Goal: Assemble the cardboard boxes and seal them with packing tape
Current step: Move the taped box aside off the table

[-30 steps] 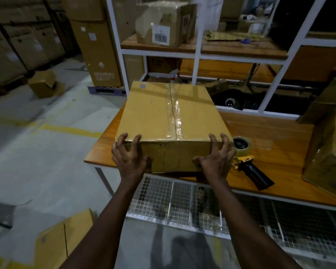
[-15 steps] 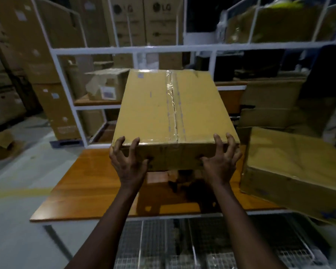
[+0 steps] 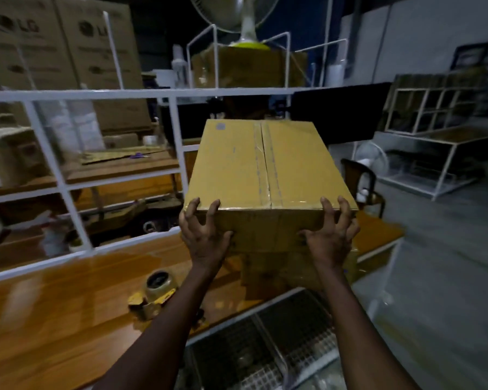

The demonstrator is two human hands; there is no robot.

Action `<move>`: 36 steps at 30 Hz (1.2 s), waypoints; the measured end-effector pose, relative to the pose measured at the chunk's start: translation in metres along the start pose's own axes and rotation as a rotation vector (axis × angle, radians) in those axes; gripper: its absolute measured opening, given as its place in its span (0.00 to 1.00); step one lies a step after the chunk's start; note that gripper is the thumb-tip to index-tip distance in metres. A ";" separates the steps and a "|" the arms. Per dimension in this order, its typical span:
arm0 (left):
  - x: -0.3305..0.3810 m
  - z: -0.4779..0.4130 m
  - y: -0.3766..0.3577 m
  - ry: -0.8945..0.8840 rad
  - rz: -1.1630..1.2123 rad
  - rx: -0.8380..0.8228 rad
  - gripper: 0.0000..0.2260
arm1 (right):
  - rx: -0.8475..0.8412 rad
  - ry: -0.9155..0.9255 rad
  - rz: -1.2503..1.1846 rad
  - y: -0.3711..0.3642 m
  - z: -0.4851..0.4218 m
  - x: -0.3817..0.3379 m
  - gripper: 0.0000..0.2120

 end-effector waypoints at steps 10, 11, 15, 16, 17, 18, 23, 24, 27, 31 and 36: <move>0.073 0.012 -0.149 -0.144 -0.122 -0.624 0.50 | -0.375 -0.278 0.368 -0.015 -0.045 0.116 0.47; 0.073 0.008 -0.150 -0.140 -0.133 -0.629 0.48 | -0.396 -0.288 0.377 -0.016 -0.049 0.115 0.47; 0.069 0.000 -0.137 -0.144 -0.189 -0.606 0.43 | -0.387 -0.300 0.357 -0.018 -0.053 0.096 0.47; 0.066 0.000 -0.131 -0.155 -0.203 -0.585 0.43 | -0.379 -0.274 0.348 -0.021 -0.050 0.087 0.47; 0.061 0.001 -0.127 -0.158 -0.208 -0.572 0.43 | -0.375 -0.237 0.338 -0.025 -0.046 0.076 0.47; 0.053 0.002 -0.122 -0.153 -0.212 -0.560 0.42 | -0.381 -0.192 0.331 -0.031 -0.041 0.063 0.46; -0.014 0.003 -0.071 -0.049 -0.299 -0.475 0.41 | -0.478 0.009 0.282 -0.086 -0.006 -0.020 0.44; -0.034 0.005 -0.055 -0.020 -0.320 -0.465 0.41 | -0.502 0.038 0.260 -0.100 0.005 -0.042 0.44; -0.106 0.019 0.006 0.082 -0.410 -0.430 0.41 | -0.582 0.120 0.189 -0.137 0.053 -0.118 0.44; -0.217 0.062 0.111 0.246 -0.494 -0.379 0.41 | -0.706 0.275 0.060 -0.181 0.151 -0.231 0.43; -0.357 0.169 0.269 0.541 -0.628 -0.296 0.40 | -0.895 0.429 -0.101 -0.211 0.329 -0.387 0.40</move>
Point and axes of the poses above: each hand's wrist, its own z-axis away from the middle knuckle, its own y-axis out of the back of the hand, x = y × z, the point moved 6 cm from there along -z, towards the middle knuckle, and after that the axes turned 8 degrees about -z, right-handed, at the moved point
